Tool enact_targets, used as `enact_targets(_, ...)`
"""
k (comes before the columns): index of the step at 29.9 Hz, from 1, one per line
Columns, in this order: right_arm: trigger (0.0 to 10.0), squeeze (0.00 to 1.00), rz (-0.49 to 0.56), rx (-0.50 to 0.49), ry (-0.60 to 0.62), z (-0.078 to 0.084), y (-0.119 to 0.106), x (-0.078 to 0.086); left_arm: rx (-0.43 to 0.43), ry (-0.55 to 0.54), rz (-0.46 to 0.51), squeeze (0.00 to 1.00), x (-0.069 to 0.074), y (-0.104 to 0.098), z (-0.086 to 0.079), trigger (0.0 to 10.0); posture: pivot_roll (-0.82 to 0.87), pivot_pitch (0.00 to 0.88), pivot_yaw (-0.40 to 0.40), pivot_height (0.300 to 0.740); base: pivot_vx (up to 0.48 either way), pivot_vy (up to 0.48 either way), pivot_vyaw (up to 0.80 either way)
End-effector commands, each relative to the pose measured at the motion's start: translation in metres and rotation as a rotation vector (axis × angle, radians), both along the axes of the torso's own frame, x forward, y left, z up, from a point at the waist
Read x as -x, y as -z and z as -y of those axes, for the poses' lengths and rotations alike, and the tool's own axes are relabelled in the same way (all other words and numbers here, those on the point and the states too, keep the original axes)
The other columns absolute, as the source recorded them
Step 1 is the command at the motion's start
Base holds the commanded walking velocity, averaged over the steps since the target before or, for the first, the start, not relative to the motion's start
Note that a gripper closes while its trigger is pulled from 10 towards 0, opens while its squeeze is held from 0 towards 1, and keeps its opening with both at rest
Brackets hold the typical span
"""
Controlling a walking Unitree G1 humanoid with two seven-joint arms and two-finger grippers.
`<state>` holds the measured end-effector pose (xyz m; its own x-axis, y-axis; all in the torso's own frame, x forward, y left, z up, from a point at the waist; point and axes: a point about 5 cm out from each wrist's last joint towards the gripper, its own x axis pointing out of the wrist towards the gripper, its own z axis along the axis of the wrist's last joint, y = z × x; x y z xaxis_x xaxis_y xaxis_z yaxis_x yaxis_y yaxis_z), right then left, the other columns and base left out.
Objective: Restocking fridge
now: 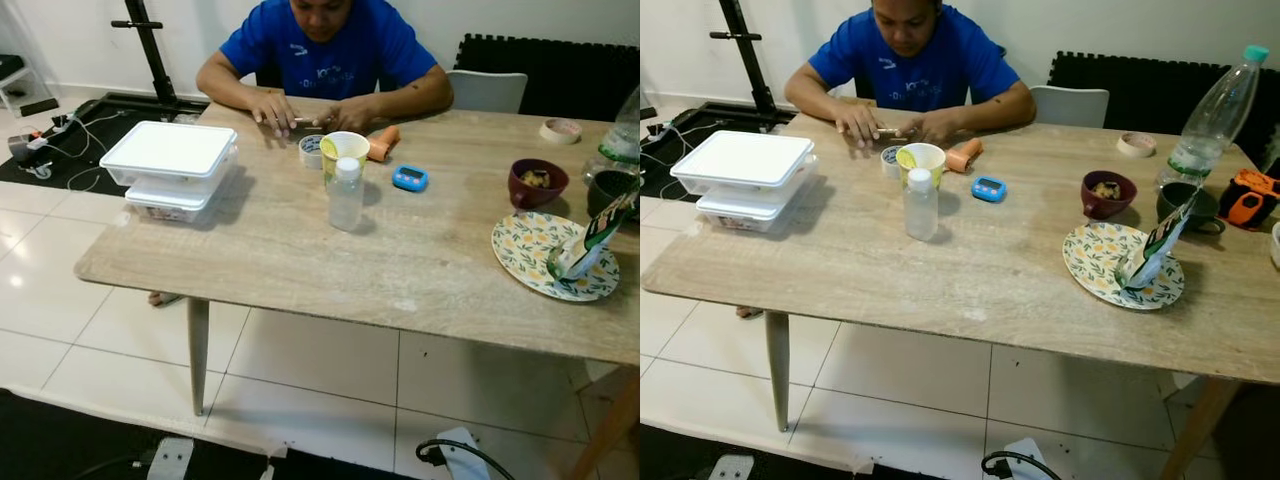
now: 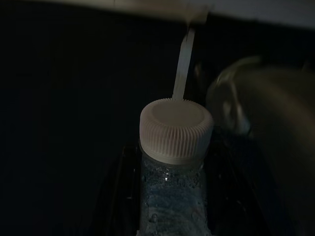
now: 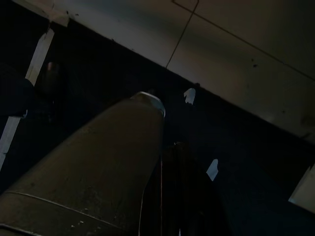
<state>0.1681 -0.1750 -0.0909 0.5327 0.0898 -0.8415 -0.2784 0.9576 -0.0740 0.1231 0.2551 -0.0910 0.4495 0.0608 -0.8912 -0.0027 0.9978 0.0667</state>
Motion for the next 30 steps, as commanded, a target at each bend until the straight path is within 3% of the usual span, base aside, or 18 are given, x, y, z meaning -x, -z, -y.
enact_targets(1,10.0,0.0,0.005,0.0,-0.021,-0.001,0.0,0.002,-0.004,-0.018,-0.028,0.0,0.01,0.005,0.004,10.0,-0.01,0.121,0.0,0.74,0.0,0.0,0.0)
enact_targets(13,10.0,0.0,0.035,-0.018,-0.092,-0.008,-0.003,-0.006,-0.014,-0.025,-0.022,0.0,0.009,0.007,0.009,10.0,0.0,0.116,-0.006,0.74,0.0,0.0,0.75)
enact_targets(23,10.0,0.0,0.098,-0.119,-0.471,-0.047,-0.015,-0.022,-0.003,-0.015,-0.02,0.0,0.008,0.008,0.016,10.0,-0.01,0.12,-0.015,0.74,0.0,0.0,0.77)
enact_targets(30,10.0,0.0,0.104,-0.186,-0.608,-0.062,-0.021,-0.025,0.001,-0.013,-0.021,0.0,0.009,0.009,0.017,10.0,-0.01,0.121,-0.017,0.74,0.0,0.0,0.77)
